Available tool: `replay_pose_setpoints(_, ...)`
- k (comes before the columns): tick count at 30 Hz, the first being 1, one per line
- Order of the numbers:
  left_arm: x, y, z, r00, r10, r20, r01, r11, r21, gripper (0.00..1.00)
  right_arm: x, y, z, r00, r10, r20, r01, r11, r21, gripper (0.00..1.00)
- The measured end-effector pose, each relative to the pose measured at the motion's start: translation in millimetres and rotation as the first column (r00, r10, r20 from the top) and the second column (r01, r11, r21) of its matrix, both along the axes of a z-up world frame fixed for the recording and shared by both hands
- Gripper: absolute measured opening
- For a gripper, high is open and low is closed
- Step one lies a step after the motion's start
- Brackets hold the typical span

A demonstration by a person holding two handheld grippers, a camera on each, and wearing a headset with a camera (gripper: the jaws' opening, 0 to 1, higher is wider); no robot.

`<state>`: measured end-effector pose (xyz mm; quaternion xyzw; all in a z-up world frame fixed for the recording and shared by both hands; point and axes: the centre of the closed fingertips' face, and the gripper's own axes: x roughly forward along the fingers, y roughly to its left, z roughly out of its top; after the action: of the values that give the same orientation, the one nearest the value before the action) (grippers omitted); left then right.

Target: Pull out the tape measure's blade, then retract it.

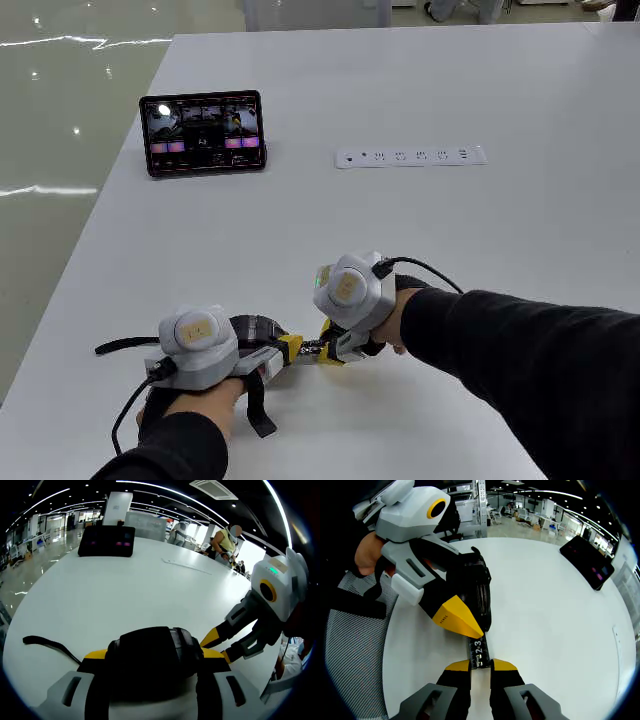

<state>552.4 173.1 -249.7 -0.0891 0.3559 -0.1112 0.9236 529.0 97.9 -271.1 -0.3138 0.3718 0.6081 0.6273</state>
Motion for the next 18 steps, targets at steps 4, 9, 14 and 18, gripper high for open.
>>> replay_pose_setpoints(4,0.1,-0.1,0.0,1.000,-0.001,-0.001,0.001,1.000,-0.001,0.65,-0.1,2.1,-0.1,1.000,-0.001,-0.002,0.001,1.000,0.006,0.10)
replay_pose_setpoints(9,-0.3,0.1,0.1,1.000,-0.001,-0.001,0.001,1.000,-0.003,0.65,-0.1,3.5,0.0,1.000,-0.013,-0.015,0.013,1.000,0.013,0.10)
replay_pose_setpoints(14,-0.5,-0.3,-0.1,1.000,-0.001,-0.003,0.001,1.000,-0.006,0.65,-0.2,5.6,0.1,0.999,-0.025,-0.021,0.025,0.999,0.020,0.10)
replay_pose_setpoints(18,-0.4,-0.7,-0.2,1.000,-0.001,-0.005,0.001,1.000,-0.007,0.65,0.1,7.9,0.2,0.999,-0.033,-0.027,0.034,0.999,0.027,0.10)
